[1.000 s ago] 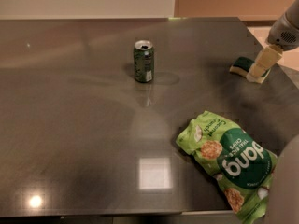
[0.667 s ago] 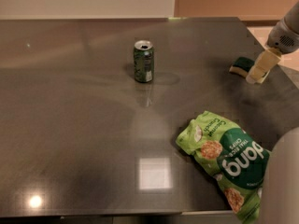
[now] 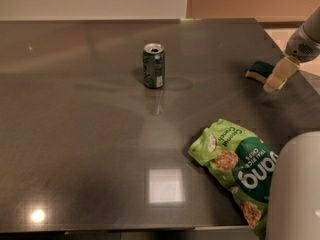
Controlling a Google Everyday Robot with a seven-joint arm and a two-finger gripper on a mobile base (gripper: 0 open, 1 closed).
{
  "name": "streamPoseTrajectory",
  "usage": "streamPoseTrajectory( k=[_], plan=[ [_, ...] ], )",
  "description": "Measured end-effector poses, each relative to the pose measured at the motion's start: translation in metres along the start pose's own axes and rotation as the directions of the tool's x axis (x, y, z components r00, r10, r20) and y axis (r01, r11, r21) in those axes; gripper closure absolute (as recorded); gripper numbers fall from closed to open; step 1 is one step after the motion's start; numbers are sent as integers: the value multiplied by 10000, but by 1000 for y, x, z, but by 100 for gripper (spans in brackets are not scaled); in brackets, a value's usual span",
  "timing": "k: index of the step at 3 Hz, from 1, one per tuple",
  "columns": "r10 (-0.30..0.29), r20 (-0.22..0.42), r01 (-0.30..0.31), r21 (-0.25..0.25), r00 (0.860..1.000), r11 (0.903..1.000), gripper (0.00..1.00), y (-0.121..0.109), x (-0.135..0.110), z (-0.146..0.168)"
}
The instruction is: Pick sponge
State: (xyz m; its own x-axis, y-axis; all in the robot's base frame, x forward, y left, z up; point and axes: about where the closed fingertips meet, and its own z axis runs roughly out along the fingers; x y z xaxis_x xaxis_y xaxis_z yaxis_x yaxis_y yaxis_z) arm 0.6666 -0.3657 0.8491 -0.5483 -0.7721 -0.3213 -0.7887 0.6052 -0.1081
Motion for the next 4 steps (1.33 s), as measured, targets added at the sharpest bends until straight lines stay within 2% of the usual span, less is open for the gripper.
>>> streamPoseTrajectory(
  k=[1,2,4],
  plan=[
    [154,-107,-155,-71,9998,9999,0,-5,3,10],
    [297,-195,-301,-199,9994,9993,18,-7,4,19],
    [262,85,-259,-338,9996,9991,65,-5,-10,21]
  ],
)
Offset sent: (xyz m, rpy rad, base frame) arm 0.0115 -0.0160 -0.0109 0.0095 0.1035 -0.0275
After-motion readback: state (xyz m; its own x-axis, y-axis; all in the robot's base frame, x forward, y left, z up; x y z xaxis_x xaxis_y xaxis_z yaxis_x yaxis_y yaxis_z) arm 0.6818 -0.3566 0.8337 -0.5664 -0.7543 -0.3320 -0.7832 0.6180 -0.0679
